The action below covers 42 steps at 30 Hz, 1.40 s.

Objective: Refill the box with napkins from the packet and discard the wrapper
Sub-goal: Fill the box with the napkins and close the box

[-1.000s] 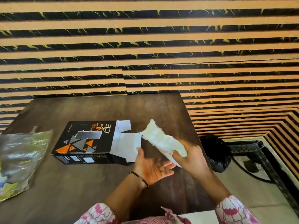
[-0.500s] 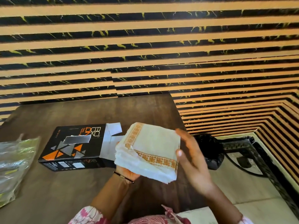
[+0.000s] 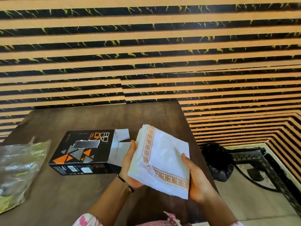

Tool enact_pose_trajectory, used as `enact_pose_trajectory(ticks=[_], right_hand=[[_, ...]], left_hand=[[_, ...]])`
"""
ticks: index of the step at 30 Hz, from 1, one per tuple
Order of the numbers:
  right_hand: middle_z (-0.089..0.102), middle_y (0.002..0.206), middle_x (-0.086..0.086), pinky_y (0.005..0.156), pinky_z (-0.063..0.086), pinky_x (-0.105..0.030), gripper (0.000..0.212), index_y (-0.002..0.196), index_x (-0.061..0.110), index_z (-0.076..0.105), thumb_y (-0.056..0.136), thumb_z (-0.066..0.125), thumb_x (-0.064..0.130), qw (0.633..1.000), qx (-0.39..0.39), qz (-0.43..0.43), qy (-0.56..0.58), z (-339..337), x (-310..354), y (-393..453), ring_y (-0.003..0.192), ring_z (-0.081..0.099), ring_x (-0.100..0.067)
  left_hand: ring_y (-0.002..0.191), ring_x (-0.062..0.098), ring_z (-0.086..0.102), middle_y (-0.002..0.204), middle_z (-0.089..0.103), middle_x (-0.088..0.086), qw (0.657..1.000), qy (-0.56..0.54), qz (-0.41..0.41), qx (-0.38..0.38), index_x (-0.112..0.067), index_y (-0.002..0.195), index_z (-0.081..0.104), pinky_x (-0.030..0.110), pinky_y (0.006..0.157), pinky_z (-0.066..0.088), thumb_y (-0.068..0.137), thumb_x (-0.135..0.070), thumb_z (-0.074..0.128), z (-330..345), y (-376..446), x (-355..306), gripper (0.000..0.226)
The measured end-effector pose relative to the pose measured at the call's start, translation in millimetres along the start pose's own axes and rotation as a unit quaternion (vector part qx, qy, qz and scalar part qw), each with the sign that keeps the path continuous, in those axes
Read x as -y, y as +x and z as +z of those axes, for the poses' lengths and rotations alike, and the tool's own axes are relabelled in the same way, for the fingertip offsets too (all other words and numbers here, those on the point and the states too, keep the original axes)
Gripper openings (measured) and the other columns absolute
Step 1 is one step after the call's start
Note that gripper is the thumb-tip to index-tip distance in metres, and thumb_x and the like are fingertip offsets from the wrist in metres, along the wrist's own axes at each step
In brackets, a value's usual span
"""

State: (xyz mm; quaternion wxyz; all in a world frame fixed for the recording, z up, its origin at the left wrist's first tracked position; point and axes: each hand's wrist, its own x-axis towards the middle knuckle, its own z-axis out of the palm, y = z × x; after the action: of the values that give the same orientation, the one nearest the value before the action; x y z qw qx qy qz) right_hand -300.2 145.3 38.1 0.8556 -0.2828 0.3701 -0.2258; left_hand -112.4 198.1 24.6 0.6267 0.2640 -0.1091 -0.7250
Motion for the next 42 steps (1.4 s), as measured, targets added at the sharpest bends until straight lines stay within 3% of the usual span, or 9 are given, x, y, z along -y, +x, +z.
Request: enact_pose_trajectory(ticks=[8, 12, 18, 22, 24, 27, 29, 34, 42], right_hand=[[0.074, 0.099, -0.015, 0.076, 0.055, -0.046, 0.045, 0.115, 0.018, 0.058, 0.073, 0.070, 0.024, 0.995, -0.020, -0.021, -0.095, -9, 19, 3, 0.087, 0.072, -0.033], [0.072, 0.107, -0.013, 0.074, 0.057, -0.043, 0.059, 0.125, 0.023, 0.050, 0.070, 0.072, 0.025, 0.988, -0.002, -0.006, -0.153, -10, 19, 8, 0.097, 0.069, -0.031], [0.071, 0.105, -0.016, 0.070, 0.057, -0.045, 0.052, 0.117, 0.021, 0.056, 0.068, 0.071, 0.013, 0.992, 0.051, -0.001, -0.119, 3, 16, 28, 0.094, 0.069, -0.035], [0.073, 0.095, -0.017, 0.064, 0.059, -0.047, 0.063, 0.097, 0.021, 0.070, 0.038, 0.093, 0.014, 0.996, 0.075, -0.034, -0.036, 15, 12, 42, 0.086, 0.071, -0.036], [0.073, 0.094, -0.016, 0.059, 0.059, -0.046, 0.070, 0.102, 0.019, 0.068, 0.037, 0.094, 0.014, 0.997, 0.068, -0.044, -0.006, 22, 9, 53, 0.084, 0.071, -0.036], [0.070, 0.107, -0.017, 0.067, 0.060, -0.049, 0.068, 0.119, 0.014, 0.058, 0.057, 0.085, 0.012, 0.997, 0.042, -0.038, 0.048, 29, 3, 70, 0.094, 0.070, -0.036], [0.064, 0.120, -0.018, 0.074, 0.059, -0.050, 0.066, 0.128, 0.015, 0.052, 0.067, 0.078, 0.012, 0.996, 0.033, -0.040, 0.066, 35, -3, 81, 0.104, 0.066, -0.037], [0.068, 0.113, -0.014, 0.072, 0.056, -0.057, 0.042, 0.120, 0.022, 0.056, 0.088, 0.049, -0.003, 0.993, -0.038, -0.114, -0.011, 42, -21, 100, 0.098, 0.068, -0.037], [0.068, 0.111, -0.009, 0.078, 0.059, -0.044, 0.035, 0.115, 0.027, 0.055, 0.085, 0.065, 0.011, 0.939, -0.095, -0.115, -0.309, 49, -27, 105, 0.092, 0.070, -0.026]], left_hand=[[0.096, 0.035, 0.067, 0.112, 0.068, 0.017, 0.986, 0.152, -0.061, -0.030, -0.012, 0.115, 0.065, 0.046, 0.074, 0.057, 0.051, -0.033, 0.089, 5, -12, -17, 0.072], [0.096, 0.034, 0.068, 0.110, 0.069, 0.016, 0.965, 0.249, -0.042, -0.075, -0.009, 0.125, 0.052, 0.043, 0.072, 0.058, 0.074, -0.012, 0.066, 7, -15, -25, 0.054], [0.103, 0.031, 0.066, 0.115, 0.068, 0.010, 0.932, 0.350, -0.005, -0.099, -0.017, 0.123, 0.055, 0.050, 0.088, 0.053, 0.088, -0.022, 0.060, 1, -22, -56, 0.036], [0.112, 0.019, 0.059, 0.123, 0.062, -0.002, 0.833, 0.522, 0.060, -0.174, -0.033, 0.121, 0.051, 0.040, 0.097, 0.048, 0.092, -0.045, 0.045, -6, -25, -86, 0.032], [0.126, 0.018, 0.047, 0.132, 0.052, -0.004, 0.709, 0.657, 0.137, -0.218, -0.034, 0.131, 0.040, 0.034, 0.101, 0.038, 0.092, -0.046, 0.047, -22, -23, -103, 0.042], [0.145, 0.023, 0.011, 0.152, 0.028, -0.009, 0.469, 0.842, 0.118, -0.239, -0.038, 0.142, 0.022, 0.064, 0.110, 0.003, 0.086, -0.055, 0.049, -52, -21, -126, 0.065], [0.145, 0.026, -0.011, 0.158, 0.008, -0.008, 0.382, 0.898, 0.050, -0.215, -0.043, 0.144, 0.008, 0.075, 0.100, -0.008, 0.079, -0.066, 0.045, -71, -20, -133, 0.078], [0.136, 0.032, -0.035, 0.154, -0.026, -0.002, 0.327, 0.928, -0.037, -0.172, -0.040, 0.144, -0.009, 0.079, 0.093, -0.012, 0.047, -0.085, 0.017, -92, -21, -125, 0.110], [0.130, 0.021, -0.040, 0.155, -0.023, -0.007, 0.376, 0.917, -0.026, -0.130, -0.040, 0.144, -0.008, 0.077, 0.094, -0.017, 0.069, -0.069, 0.052, -103, -21, -132, 0.100]])
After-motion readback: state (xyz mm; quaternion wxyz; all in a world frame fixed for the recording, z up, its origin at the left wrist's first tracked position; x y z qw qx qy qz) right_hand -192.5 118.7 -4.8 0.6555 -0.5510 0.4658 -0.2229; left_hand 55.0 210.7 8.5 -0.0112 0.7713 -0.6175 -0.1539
